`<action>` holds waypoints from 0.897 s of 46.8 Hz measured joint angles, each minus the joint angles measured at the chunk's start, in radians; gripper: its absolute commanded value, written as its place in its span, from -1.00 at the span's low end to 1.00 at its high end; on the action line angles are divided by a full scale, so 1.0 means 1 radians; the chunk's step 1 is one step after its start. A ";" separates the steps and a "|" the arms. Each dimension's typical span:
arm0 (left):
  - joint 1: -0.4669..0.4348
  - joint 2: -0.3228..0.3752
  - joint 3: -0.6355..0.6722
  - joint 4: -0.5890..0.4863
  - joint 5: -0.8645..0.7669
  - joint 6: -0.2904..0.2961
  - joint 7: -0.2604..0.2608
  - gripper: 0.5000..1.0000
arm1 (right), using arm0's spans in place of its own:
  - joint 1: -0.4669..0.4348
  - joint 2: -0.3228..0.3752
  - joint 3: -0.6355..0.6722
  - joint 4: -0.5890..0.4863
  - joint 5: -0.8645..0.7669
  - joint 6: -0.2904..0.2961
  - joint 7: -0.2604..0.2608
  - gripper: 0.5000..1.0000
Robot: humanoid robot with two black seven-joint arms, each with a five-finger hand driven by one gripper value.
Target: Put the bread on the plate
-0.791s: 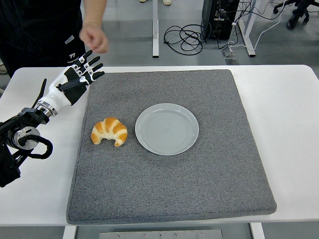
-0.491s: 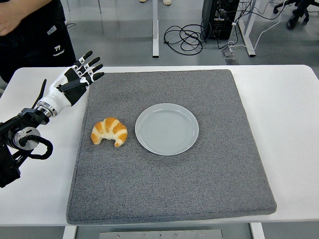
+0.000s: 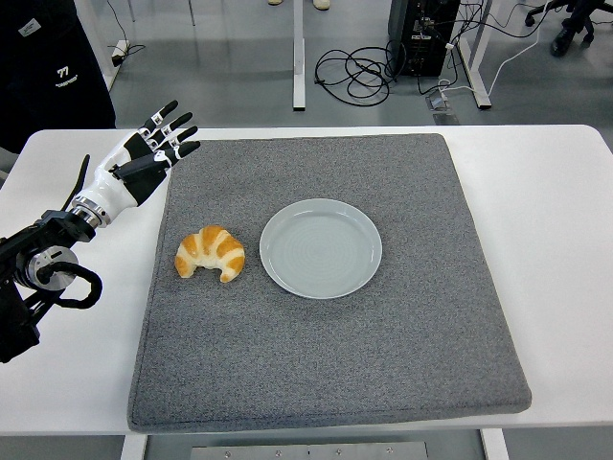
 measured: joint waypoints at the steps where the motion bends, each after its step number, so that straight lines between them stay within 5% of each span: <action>1: 0.000 0.000 0.000 0.000 0.000 0.001 -0.001 0.86 | 0.000 0.000 0.000 0.000 0.000 0.000 0.000 1.00; 42: 0.000 -0.004 -0.004 0.000 -0.002 0.007 -0.004 0.86 | 0.000 0.000 0.001 0.000 0.000 0.000 -0.001 1.00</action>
